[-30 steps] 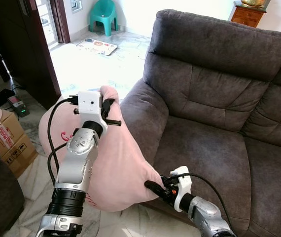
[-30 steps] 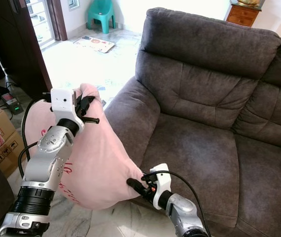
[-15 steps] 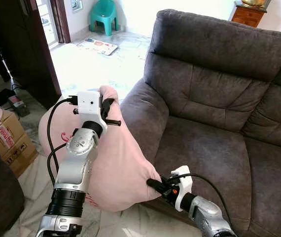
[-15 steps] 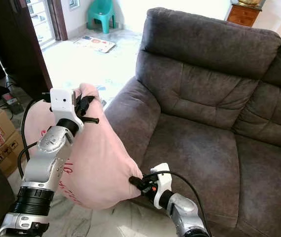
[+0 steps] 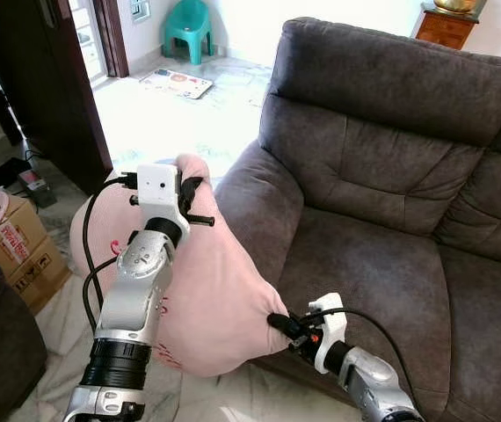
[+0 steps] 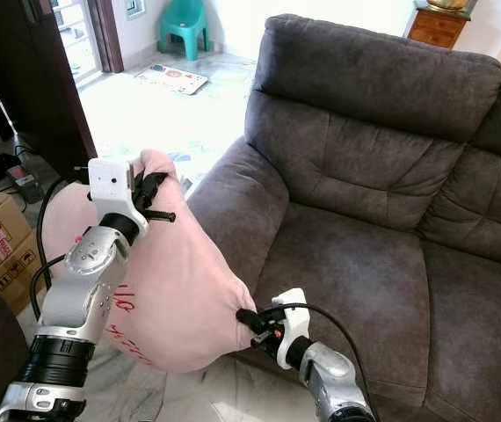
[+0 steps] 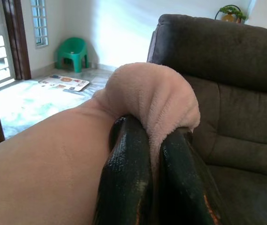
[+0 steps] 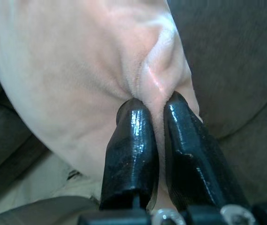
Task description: Move the pillow to the sofa from floor
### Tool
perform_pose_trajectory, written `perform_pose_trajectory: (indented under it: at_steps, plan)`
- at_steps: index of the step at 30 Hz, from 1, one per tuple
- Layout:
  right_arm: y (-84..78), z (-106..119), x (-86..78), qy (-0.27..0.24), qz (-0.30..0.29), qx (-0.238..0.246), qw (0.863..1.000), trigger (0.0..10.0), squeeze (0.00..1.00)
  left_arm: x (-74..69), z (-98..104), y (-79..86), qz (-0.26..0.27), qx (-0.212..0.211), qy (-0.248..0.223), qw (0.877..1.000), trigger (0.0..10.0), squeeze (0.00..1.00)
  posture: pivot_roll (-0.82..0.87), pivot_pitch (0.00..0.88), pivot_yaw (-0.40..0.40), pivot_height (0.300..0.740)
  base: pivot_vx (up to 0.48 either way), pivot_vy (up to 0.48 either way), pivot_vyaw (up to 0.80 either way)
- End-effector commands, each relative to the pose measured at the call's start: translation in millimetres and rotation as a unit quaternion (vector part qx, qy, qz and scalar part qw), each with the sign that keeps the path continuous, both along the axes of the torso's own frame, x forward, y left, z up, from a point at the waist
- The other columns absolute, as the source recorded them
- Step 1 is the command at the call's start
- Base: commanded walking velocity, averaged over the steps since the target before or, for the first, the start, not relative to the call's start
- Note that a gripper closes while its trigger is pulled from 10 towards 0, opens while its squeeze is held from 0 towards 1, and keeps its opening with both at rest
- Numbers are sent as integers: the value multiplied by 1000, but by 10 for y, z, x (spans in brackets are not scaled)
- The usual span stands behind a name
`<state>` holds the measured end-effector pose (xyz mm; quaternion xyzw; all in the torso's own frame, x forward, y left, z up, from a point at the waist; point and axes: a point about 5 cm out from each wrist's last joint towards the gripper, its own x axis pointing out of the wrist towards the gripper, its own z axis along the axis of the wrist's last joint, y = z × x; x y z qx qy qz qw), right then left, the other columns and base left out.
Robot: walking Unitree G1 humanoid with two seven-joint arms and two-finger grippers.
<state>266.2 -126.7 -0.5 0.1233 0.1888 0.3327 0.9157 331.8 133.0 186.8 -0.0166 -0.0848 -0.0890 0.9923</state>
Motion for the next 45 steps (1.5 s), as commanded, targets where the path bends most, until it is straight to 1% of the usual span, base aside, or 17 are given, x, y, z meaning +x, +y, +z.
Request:
perform_pose_trajectory:
  at_steps: [1,4,10,12,14,16,17,20,23,25,26,30,32,33,34,37,45]
  plan:
    - [-99,145,108,-39,-20,-4,999,0,0,-48,123,-96,-27,3,-28,999,10000,0,146,0,-110,740,0,0,0]
    - [-134,212,138,-54,-24,-4,998,0,0,-84,55,-62,-26,11,-16,999,10000,0,145,0,-110,740,0,0,0]
    - [-279,398,185,-96,-61,-14,993,0,0,-238,-236,86,-25,40,43,998,10000,0,149,0,-114,740,0,0,0]
    - [-342,447,141,-109,-75,-22,991,0,0,-313,-375,156,-23,52,71,996,10000,0,153,0,-117,740,0,0,0]
    - [-342,447,141,-109,-75,-22,991,0,0,-313,-375,156,-23,52,71,996,10000,0,153,0,-117,740,0,0,0]
    - [-458,456,31,-113,-98,-42,988,0,0,-411,-562,271,-7,57,105,993,10000,0,148,0,-117,740,0,0,0]
    - [-458,456,31,-113,-98,-42,988,0,0,-411,-562,271,-7,57,105,993,10000,0,148,0,-117,740,0,0,0]
    - [-639,485,-34,-116,-154,-66,979,0,0,-491,-740,358,11,60,136,989,10000,0,146,0,-117,740,0,0,0]
    - [-797,507,3,-121,-210,-82,967,0,0,-476,-785,359,19,55,140,988,10000,0,143,0,-117,740,0,0,0]
    - [-833,515,21,-122,-225,-86,963,0,0,-466,-793,354,20,54,140,988,10000,0,143,0,-117,740,0,0,0]
    - [-890,535,77,-126,-259,-90,953,0,0,-442,-802,340,20,61,136,989,10000,0,142,0,-116,740,0,0,0]
    - [-900,593,211,-130,-322,-91,933,0,0,-374,-781,290,21,64,121,990,10000,0,147,0,-118,740,0,0,0]
    - [-836,628,269,-134,-327,-73,933,0,0,-333,-751,265,23,73,108,991,10000,0,149,0,-118,740,0,0,0]
    - [-795,643,293,-136,-325,-69,933,2824,0,-313,-735,251,23,71,104,992,10000,0,152,0,-120,740,0,0,0]
    - [-723,678,324,-139,-323,-61,934,10000,0,-285,-703,228,23,68,94,993,10000,0,152,0,-119,740,0,0,0]
    - [-618,748,373,-148,-325,-47,933,10000,0,-248,-652,201,18,78,74,994,10000,0,156,0,-121,740,0,0,0]
    - [-531,856,451,-174,-338,-18,925,10000,0,-247,-605,218,30,72,52,996,10000,0,154,0,-122,740,0,0,0]
